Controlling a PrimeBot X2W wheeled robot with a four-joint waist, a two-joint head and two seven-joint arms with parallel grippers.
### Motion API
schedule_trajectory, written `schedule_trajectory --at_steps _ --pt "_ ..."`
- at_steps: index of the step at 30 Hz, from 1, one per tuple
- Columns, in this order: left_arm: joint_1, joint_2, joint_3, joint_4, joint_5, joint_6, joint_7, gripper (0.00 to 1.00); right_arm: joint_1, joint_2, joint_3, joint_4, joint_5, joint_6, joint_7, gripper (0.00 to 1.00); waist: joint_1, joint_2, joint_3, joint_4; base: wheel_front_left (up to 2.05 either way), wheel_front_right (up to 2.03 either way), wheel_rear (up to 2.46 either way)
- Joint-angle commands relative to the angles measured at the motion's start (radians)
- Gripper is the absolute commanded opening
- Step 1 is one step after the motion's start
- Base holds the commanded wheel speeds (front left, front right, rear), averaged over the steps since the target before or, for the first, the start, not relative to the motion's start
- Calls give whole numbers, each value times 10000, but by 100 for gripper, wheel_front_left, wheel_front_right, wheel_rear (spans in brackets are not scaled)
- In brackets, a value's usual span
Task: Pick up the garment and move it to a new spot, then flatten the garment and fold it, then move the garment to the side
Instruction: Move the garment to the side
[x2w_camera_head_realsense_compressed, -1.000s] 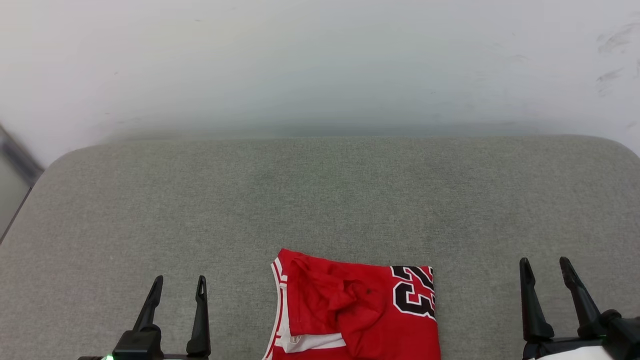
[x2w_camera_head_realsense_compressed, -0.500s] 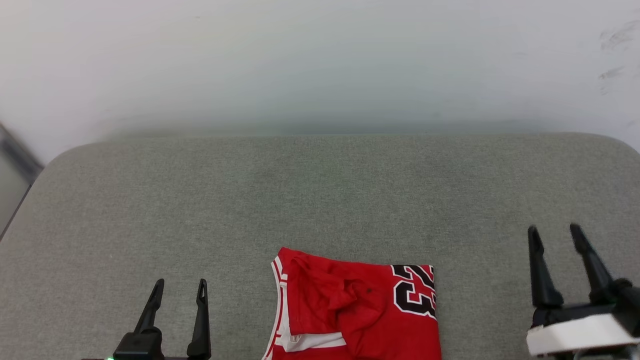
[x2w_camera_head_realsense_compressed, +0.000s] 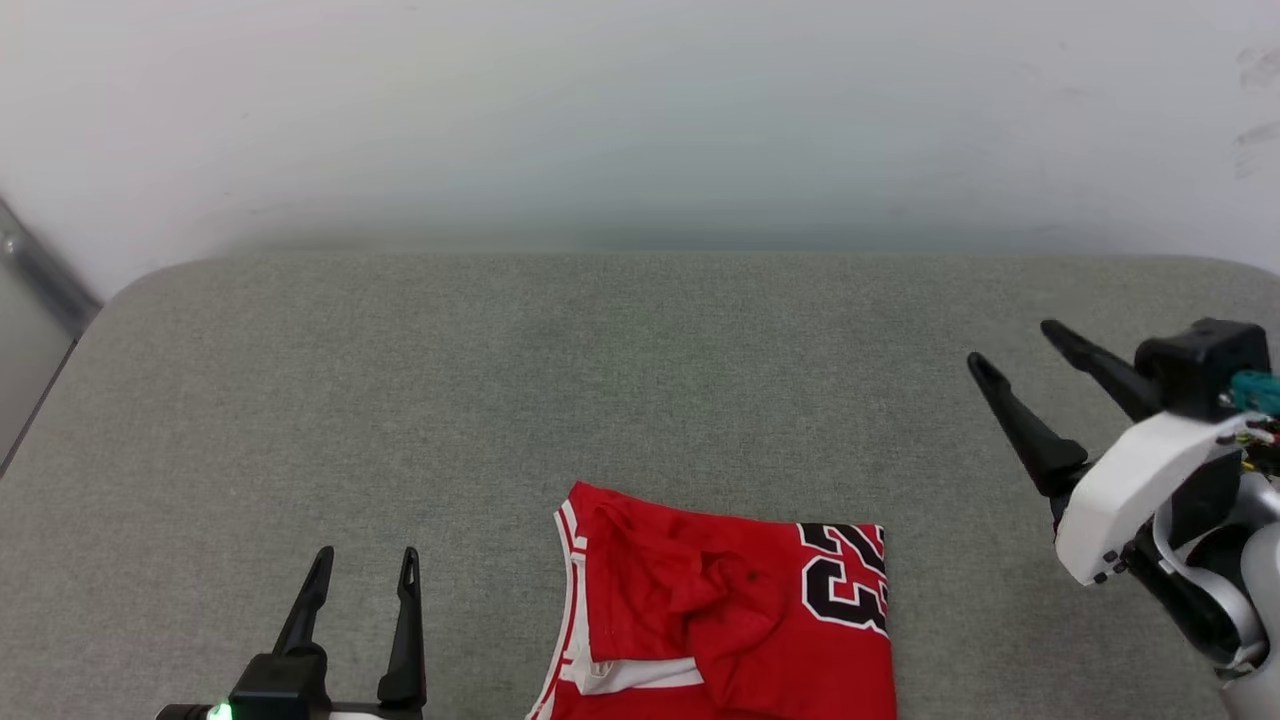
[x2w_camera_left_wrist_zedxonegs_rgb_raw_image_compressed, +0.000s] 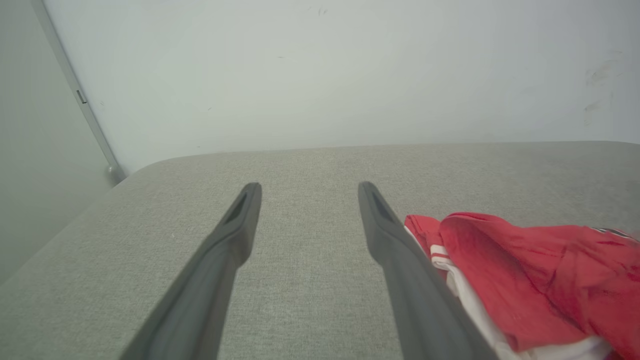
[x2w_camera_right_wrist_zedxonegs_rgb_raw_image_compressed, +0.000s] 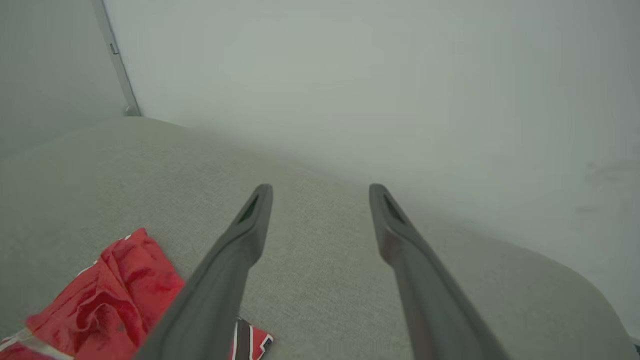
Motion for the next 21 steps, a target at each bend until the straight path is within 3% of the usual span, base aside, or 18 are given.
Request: schedule_trajectory --at_steps 1,6,10,15,21 --pt "-116 -7 0 -9 -2 -42 -23 100 -202 -135 80 -88 152 -4 227 100 0 0 37 12 0 0 0" --pt "-293 -16 -40 -52 -29 -38 -23 100 -406 -809 891 220 2490 -4 3451 100 0 0 358 95 0 0 0" --pt "-534 -24 -140 -45 -42 -69 -23 100 -197 -965 1105 603 4096 -4 5340 100 0 0 685 265 0 0 0" --pt "-925 -32 -238 -67 -78 -113 -23 100 15 -1060 1540 979 4949 -4 6296 100 0 0 1238 528 0 0 0" --pt "-1394 -43 -403 -63 -100 -132 -23 100 -52 -583 1944 1619 5247 -4 6182 100 0 0 1985 874 0 0 0"
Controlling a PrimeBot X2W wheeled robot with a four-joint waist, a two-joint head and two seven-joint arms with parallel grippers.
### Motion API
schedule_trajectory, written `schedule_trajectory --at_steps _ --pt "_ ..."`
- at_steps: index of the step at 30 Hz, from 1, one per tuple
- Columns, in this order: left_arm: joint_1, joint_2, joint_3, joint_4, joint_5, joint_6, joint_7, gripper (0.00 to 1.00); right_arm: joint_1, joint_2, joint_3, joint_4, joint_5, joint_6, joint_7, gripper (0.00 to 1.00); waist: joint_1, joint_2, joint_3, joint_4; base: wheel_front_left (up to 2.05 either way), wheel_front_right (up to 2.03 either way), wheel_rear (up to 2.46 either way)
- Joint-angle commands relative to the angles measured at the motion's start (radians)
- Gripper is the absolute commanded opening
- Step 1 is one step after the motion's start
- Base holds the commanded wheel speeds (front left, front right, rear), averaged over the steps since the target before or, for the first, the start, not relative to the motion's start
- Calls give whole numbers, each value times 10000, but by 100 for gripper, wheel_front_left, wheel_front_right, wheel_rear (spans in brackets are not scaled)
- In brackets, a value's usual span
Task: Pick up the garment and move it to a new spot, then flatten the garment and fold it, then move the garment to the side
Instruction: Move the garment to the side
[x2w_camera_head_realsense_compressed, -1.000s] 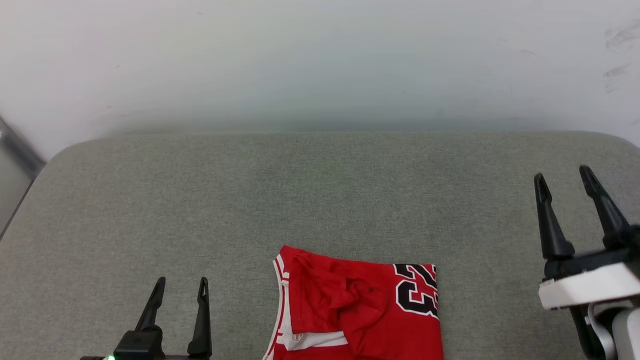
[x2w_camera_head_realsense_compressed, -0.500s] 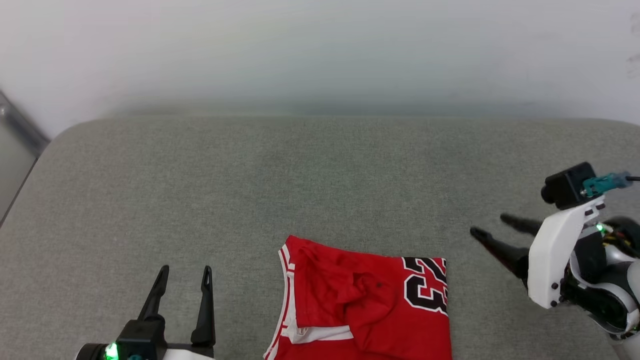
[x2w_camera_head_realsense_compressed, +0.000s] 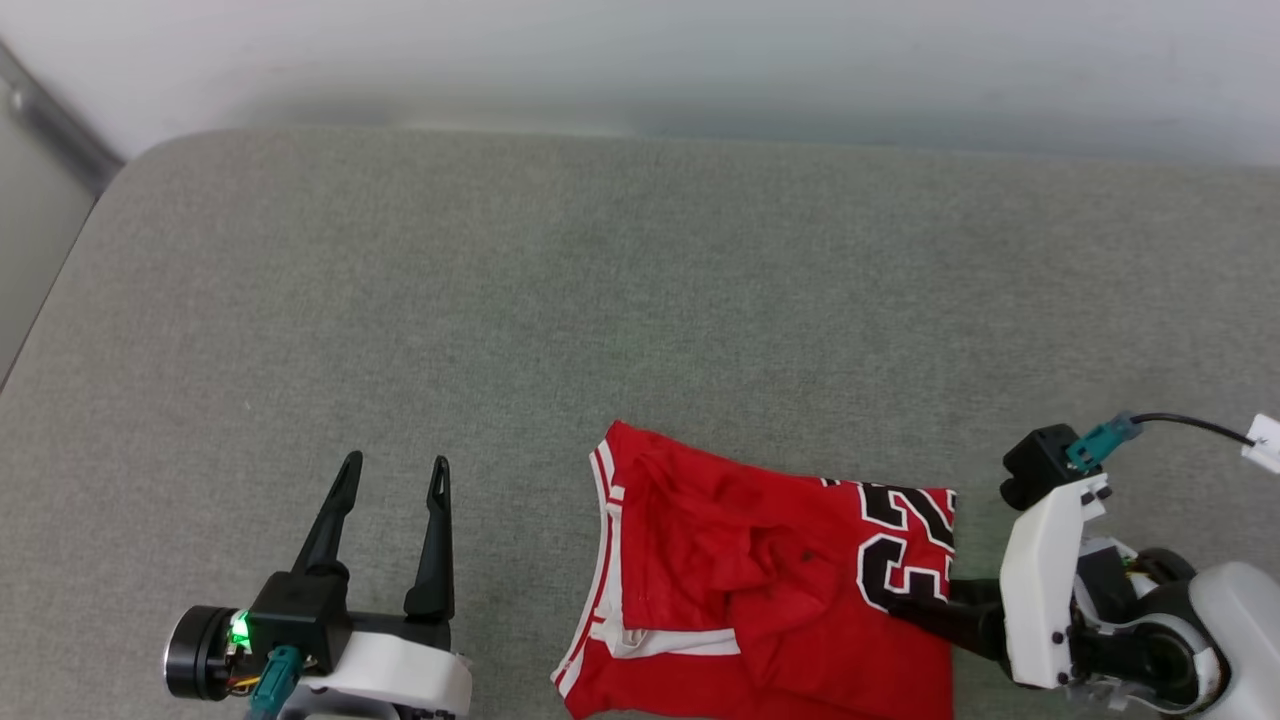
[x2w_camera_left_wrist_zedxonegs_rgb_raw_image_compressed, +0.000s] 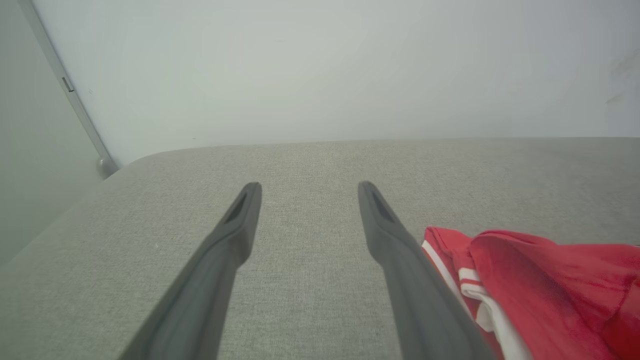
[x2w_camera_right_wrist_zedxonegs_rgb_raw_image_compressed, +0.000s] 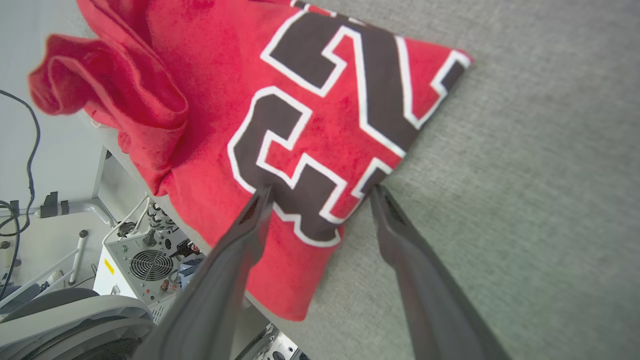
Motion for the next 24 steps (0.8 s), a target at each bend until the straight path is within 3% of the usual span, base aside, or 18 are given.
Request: schedule_trajectory --at_steps 1,13,14,15,24 --pt "-134 -18 -41 -4 -14 -6 -25 100 -24 85 65 97 60 -4 -76 100 -1 0 339 216 0 0 0" --pt "-738 -23 -241 102 -95 56 -25 100 -231 744 1229 1555 100 -16 -882 100 -1 0 1049 626 0 0 0" --pt "-737 -24 -254 109 -90 73 -25 100 -264 708 1277 1590 98 -16 -1038 77 -1 0 1043 627 0 0 0" --pt "-728 -24 -275 126 -110 76 -25 100 -306 679 1337 1630 143 -16 -1115 0 -1 0 1016 626 0 0 0" --pt "-274 -23 -265 226 -160 213 -25 100 -1180 -26 1677 981 550 -7 -2012 0 -1 0 158 336 0 0 0"
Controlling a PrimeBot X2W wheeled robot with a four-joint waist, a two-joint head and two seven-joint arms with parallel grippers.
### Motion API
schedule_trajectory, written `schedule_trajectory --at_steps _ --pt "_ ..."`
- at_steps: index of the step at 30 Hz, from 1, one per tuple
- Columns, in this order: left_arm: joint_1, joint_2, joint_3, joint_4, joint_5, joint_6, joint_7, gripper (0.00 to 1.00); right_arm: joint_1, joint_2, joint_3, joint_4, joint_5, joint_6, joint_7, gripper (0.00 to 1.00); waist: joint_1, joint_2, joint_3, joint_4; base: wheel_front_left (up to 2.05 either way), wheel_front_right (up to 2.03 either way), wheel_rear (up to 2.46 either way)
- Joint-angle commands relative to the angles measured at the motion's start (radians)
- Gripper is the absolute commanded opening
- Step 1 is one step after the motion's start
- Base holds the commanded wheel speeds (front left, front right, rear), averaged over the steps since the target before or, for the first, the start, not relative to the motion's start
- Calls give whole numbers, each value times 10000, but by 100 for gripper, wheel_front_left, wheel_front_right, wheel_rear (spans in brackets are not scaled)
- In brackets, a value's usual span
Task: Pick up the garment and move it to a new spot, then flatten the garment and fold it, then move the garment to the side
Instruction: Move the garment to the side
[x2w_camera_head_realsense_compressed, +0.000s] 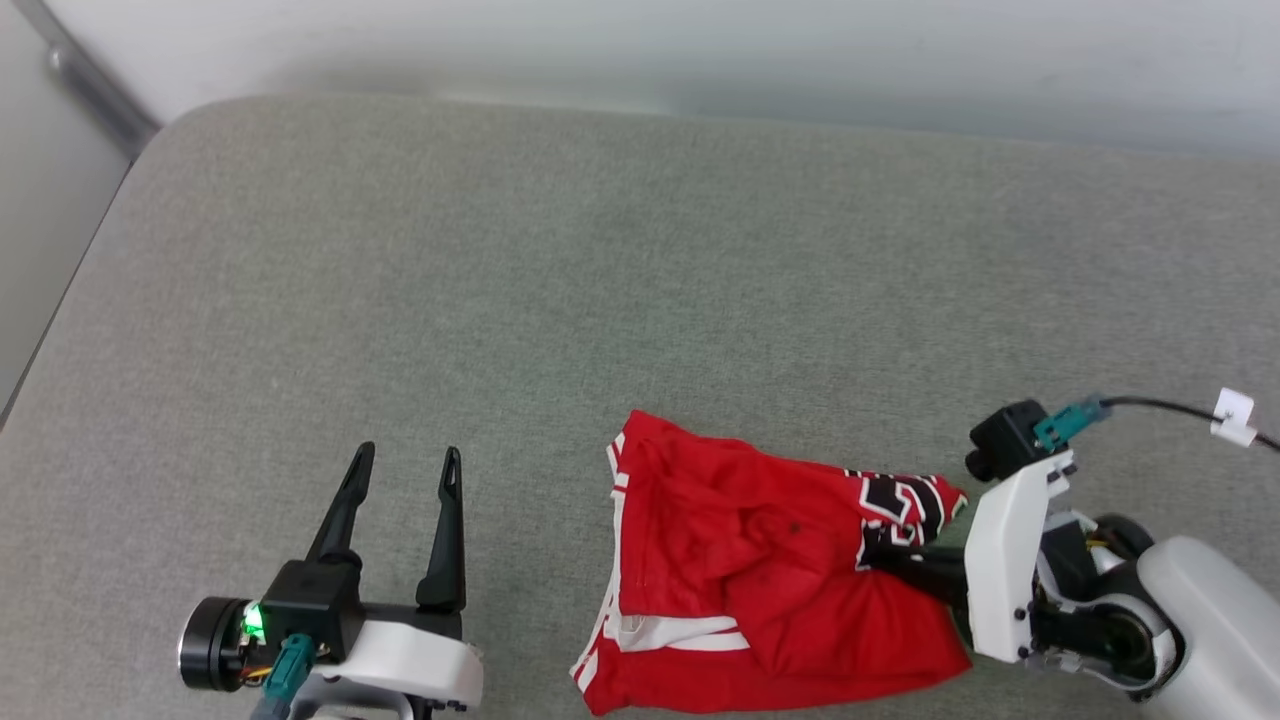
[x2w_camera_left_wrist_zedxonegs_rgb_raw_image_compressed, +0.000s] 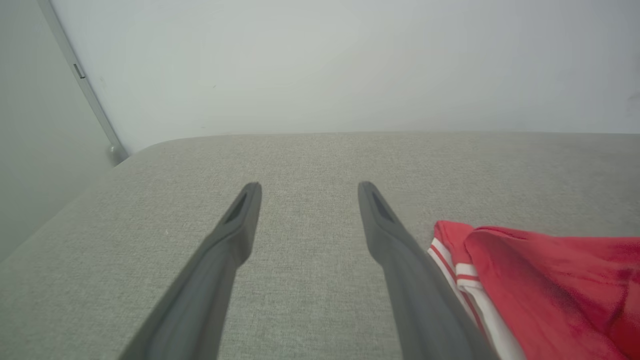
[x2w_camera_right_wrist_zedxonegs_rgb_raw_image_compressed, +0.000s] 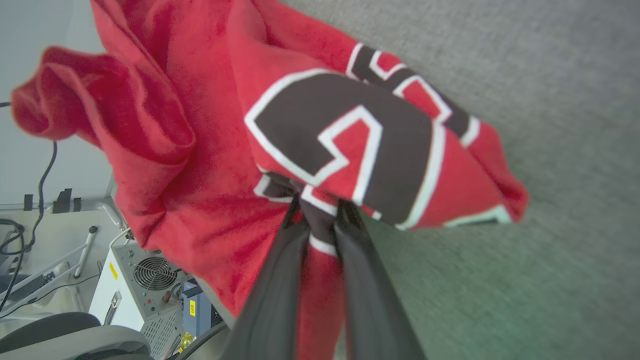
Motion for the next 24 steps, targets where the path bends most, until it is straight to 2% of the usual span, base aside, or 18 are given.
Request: schedule_trajectory --at_steps 1,7,14,18,24 --pt "152 -11 34 -20 -51 61 -25 100 -272 -149 49 -195 66 -6 -78 0 -1 0 -322 -228 0 0 0" --pt "608 -12 170 -168 -176 228 -26 100 -1056 -1017 567 -1290 -60 -6 103 0 -1 0 -817 -1127 0 0 0" --pt "737 -10 112 -332 -312 364 -25 100 -1773 -2235 942 -2561 -381 -6 493 0 -1 0 -776 -2462 0 0 0" --pt "529 -8 142 -439 -218 354 -23 100 -2012 -2807 876 -2776 -676 -6 404 0 -1 0 -442 -3086 0 0 0" --pt "92 18 284 -603 21 145 -25 100 -2338 -3719 621 -2188 -1609 -7 -167 0 -1 0 413 -3533 0 0 0"
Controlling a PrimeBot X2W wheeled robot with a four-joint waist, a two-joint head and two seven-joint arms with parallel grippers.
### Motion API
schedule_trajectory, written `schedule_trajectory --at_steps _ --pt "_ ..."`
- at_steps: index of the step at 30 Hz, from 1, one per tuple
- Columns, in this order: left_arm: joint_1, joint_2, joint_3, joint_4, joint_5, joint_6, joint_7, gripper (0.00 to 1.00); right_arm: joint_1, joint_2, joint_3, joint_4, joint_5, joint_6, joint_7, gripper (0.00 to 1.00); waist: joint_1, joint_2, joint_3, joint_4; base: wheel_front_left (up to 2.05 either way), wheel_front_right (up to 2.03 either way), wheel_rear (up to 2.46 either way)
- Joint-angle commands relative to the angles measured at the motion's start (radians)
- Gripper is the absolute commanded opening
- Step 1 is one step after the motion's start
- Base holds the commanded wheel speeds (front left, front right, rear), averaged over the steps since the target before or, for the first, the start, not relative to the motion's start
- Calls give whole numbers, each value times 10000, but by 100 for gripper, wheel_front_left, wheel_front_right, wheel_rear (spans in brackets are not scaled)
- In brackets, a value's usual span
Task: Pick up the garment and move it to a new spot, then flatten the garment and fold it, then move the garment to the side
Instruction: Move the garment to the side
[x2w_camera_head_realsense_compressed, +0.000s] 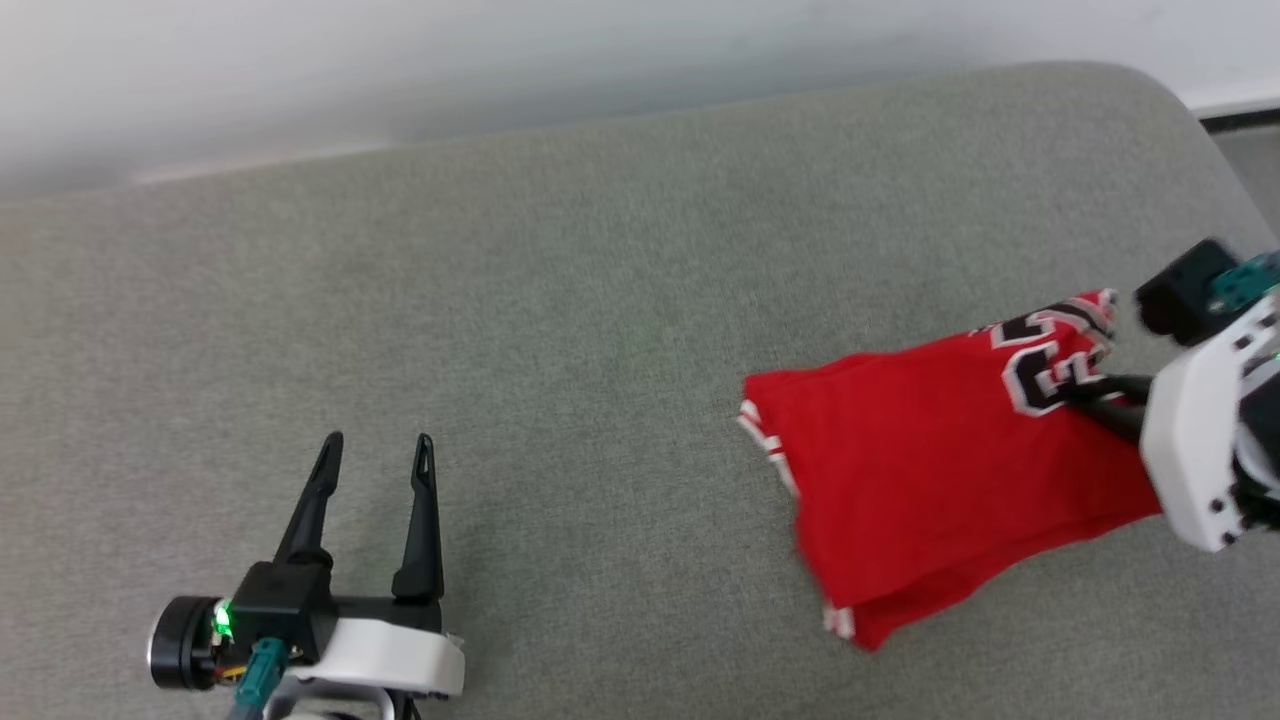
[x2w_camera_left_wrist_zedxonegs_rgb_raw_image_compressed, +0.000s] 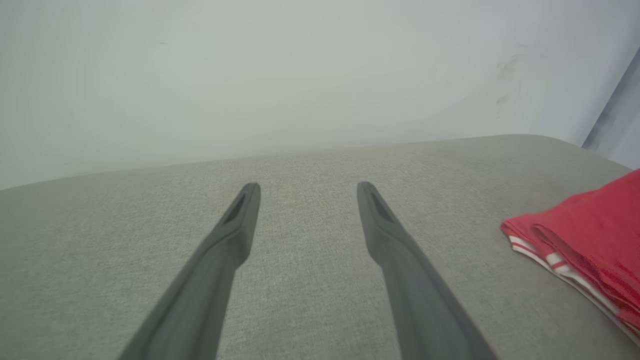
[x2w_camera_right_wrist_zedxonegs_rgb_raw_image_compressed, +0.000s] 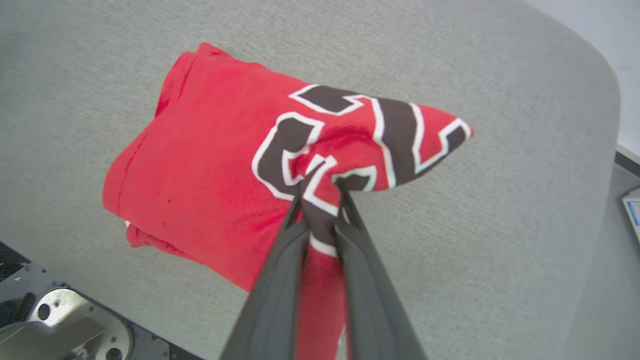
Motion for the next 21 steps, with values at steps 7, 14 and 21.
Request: schedule_trajectory --at_steps 7,14,21 --pt "-611 181 207 -281 204 -255 -23 100 -678 -693 -571 1501 -958 -7 -798 0 0 0 1447 -286 0 0 0" --pt "-1077 304 324 -628 322 -422 -23 100 -1312 -633 -2110 3684 -1606 -7 -1399 0 0 0 2492 -144 0 0 0" --pt "-1327 387 333 -827 351 -530 -23 100 -1644 -498 -3393 4908 -2415 -7 -1505 0 0 0 3000 -31 0 0 0"
